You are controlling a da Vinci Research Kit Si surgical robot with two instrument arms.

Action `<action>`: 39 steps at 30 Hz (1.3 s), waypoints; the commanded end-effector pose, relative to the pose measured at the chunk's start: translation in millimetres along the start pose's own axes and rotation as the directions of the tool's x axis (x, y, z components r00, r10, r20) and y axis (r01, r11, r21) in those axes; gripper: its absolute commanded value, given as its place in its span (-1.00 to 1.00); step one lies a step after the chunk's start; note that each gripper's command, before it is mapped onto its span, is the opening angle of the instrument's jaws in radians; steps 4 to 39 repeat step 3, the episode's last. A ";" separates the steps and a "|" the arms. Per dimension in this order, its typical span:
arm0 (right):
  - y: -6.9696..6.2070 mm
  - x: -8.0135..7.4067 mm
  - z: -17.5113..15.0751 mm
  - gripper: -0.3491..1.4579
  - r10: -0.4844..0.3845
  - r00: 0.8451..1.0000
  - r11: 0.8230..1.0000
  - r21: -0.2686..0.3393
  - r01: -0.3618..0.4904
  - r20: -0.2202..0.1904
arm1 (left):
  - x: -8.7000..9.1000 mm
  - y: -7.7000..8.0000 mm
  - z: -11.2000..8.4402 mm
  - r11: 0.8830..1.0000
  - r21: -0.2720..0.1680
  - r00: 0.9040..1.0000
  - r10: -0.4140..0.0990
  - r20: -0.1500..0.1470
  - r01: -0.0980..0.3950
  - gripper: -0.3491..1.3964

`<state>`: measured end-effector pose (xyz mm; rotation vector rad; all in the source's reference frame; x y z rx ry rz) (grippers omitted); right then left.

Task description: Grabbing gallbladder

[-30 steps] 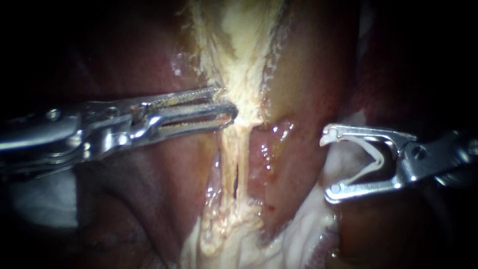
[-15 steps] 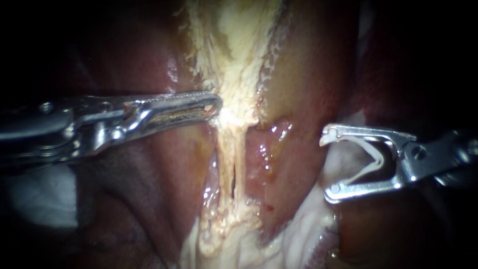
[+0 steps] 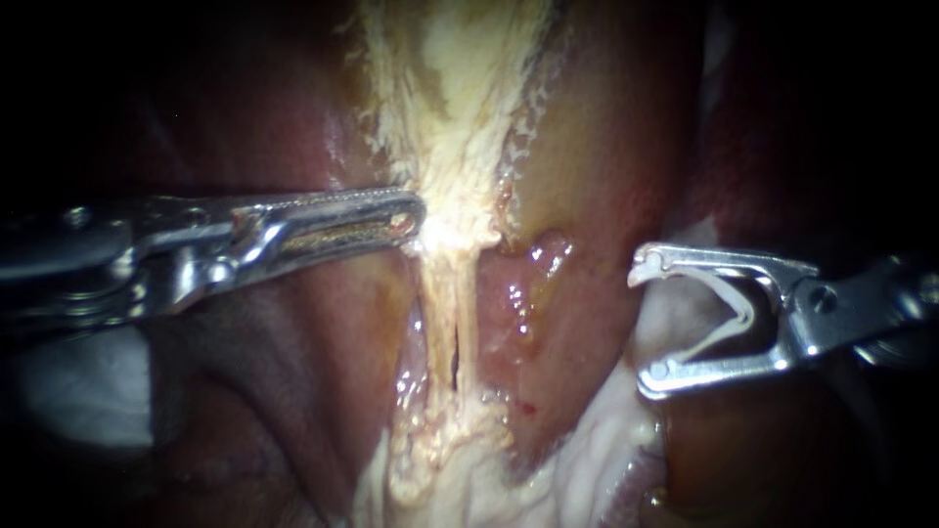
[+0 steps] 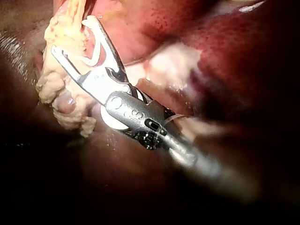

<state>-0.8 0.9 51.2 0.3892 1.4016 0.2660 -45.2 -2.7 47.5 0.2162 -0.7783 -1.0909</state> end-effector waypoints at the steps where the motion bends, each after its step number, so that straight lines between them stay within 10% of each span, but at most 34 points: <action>1: 0.0 0.0 0.0 0.03 0.000 1.000 1.000 0.000 0.000 0.000 | 0.0 0.0 0.1 1.000 0.000 1.000 0.000 0.000 0.000 -1.00; 39: 0.0 0.0 0.0 0.03 0.000 1.000 1.000 0.000 0.000 0.000 | 0.0 0.0 0.1 1.000 0.000 1.000 0.000 0.000 0.000 -1.00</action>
